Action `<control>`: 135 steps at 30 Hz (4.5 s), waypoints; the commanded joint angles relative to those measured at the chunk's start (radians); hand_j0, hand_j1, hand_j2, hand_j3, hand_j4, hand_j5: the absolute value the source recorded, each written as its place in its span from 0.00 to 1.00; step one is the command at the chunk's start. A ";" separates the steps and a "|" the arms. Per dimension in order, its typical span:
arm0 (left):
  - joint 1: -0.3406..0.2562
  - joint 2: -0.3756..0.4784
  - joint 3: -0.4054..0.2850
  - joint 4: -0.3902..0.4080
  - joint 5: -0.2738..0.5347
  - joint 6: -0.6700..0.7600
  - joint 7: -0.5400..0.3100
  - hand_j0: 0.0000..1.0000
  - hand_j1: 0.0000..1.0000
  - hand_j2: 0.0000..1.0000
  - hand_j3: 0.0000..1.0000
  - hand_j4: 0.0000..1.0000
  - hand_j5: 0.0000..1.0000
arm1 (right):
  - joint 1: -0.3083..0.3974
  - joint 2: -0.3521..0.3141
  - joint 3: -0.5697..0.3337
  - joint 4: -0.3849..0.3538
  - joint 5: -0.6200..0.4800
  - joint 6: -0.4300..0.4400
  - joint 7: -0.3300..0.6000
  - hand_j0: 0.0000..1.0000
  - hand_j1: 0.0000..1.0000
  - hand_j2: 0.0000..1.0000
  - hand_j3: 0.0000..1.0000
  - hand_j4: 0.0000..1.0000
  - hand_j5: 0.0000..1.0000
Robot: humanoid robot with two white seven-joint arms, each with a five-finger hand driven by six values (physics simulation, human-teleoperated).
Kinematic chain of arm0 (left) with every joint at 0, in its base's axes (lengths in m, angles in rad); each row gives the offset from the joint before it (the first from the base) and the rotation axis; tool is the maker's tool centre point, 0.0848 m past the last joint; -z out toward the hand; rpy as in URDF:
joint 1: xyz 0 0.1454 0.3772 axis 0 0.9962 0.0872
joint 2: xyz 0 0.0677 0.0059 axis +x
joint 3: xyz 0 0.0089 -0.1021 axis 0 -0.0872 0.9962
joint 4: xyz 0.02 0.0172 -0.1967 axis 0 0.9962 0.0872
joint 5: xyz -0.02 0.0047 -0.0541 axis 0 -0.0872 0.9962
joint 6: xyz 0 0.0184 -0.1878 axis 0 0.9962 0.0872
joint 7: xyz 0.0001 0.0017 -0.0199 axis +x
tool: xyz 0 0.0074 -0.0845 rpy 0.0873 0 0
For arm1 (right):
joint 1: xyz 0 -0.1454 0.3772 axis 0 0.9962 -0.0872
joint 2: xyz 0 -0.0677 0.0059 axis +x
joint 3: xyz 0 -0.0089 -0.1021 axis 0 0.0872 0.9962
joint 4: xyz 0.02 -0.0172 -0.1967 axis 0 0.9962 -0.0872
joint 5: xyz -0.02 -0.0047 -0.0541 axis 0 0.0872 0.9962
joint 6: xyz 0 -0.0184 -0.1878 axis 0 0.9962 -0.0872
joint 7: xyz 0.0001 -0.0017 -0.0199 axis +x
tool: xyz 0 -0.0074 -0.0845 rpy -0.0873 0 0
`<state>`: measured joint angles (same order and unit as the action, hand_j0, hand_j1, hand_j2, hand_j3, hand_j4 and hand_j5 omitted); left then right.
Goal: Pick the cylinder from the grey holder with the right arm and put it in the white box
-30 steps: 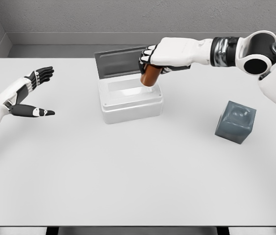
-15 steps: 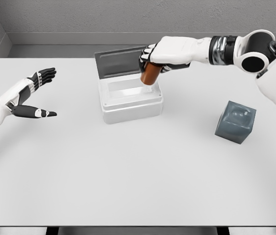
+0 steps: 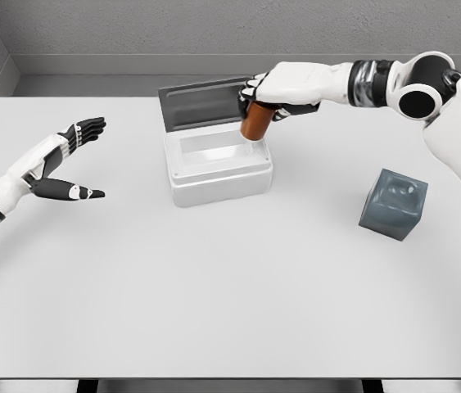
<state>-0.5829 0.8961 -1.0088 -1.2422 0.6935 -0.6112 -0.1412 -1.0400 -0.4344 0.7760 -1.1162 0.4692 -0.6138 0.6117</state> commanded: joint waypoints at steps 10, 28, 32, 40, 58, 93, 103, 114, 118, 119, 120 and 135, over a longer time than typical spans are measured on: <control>0.000 0.001 0.001 0.000 0.001 0.000 0.000 1.00 1.00 1.00 1.00 1.00 1.00 | 0.000 0.006 0.000 0.004 0.008 0.003 -0.001 0.49 0.49 0.49 0.49 0.49 0.49; 0.002 0.000 0.001 0.000 0.001 0.000 -0.001 1.00 1.00 1.00 1.00 1.00 1.00 | 0.124 -0.116 -0.087 -0.180 0.055 0.003 -0.001 1.00 1.00 1.00 1.00 1.00 1.00; 0.000 0.003 0.001 0.000 0.001 0.000 -0.001 1.00 1.00 1.00 1.00 1.00 1.00 | 0.262 -0.271 -0.302 -0.275 0.054 0.003 -0.001 1.00 1.00 1.00 1.00 1.00 1.00; -0.218 -0.213 0.022 0.227 0.014 0.097 -0.213 1.00 1.00 1.00 1.00 1.00 1.00 | 0.420 -0.396 -0.475 -0.274 0.055 0.003 -0.001 1.00 1.00 1.00 1.00 1.00 1.00; -0.268 -0.404 0.141 0.385 0.029 0.266 -0.273 1.00 1.00 1.00 1.00 1.00 1.00 | 0.430 -0.417 -0.475 -0.267 0.054 0.003 -0.001 1.00 1.00 1.00 1.00 1.00 1.00; -0.275 -0.371 0.194 0.372 0.080 0.222 -0.470 1.00 1.00 1.00 1.00 1.00 1.00 | 0.433 -0.415 -0.468 -0.270 0.054 0.003 -0.001 1.00 1.00 1.00 1.00 1.00 1.00; -0.265 -0.375 0.193 0.366 0.081 0.220 -0.470 1.00 1.00 1.00 1.00 1.00 1.00 | 0.433 -0.415 -0.468 -0.272 0.054 0.003 -0.001 1.00 1.00 1.00 1.00 1.00 1.00; -0.245 -0.365 0.193 0.288 0.080 0.200 -0.470 1.00 1.00 1.00 1.00 1.00 1.00 | 0.433 -0.415 -0.466 -0.272 0.054 0.003 -0.001 1.00 1.00 1.00 1.00 1.00 1.00; -0.239 -0.355 0.193 0.285 0.081 0.199 -0.470 1.00 1.00 1.00 1.00 1.00 1.00 | 0.443 -0.414 -0.468 -0.272 0.054 0.003 -0.001 1.00 1.00 1.00 1.00 1.00 1.00; -0.236 -0.352 0.193 0.265 0.081 0.199 -0.470 1.00 1.00 1.00 1.00 1.00 1.00 | 0.446 -0.415 -0.466 -0.272 0.054 0.003 -0.001 1.00 1.00 1.00 1.00 1.00 1.00; -0.229 -0.335 0.193 0.248 0.081 0.199 -0.470 1.00 1.00 1.00 1.00 1.00 1.00 | 0.446 -0.414 -0.466 -0.272 0.055 0.003 -0.001 1.00 1.00 1.00 1.00 1.00 1.00; -0.204 -0.298 0.194 0.205 0.089 0.151 -0.470 1.00 1.00 1.00 1.00 1.00 1.00 | 0.453 -0.419 -0.466 -0.274 0.055 0.003 -0.001 1.00 1.00 1.00 1.00 1.00 1.00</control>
<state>-0.7869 0.5909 -0.8163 -1.0406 0.7727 -0.4601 -0.6109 -0.5844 -0.8514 0.3102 -1.3895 0.5287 -0.6137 0.6114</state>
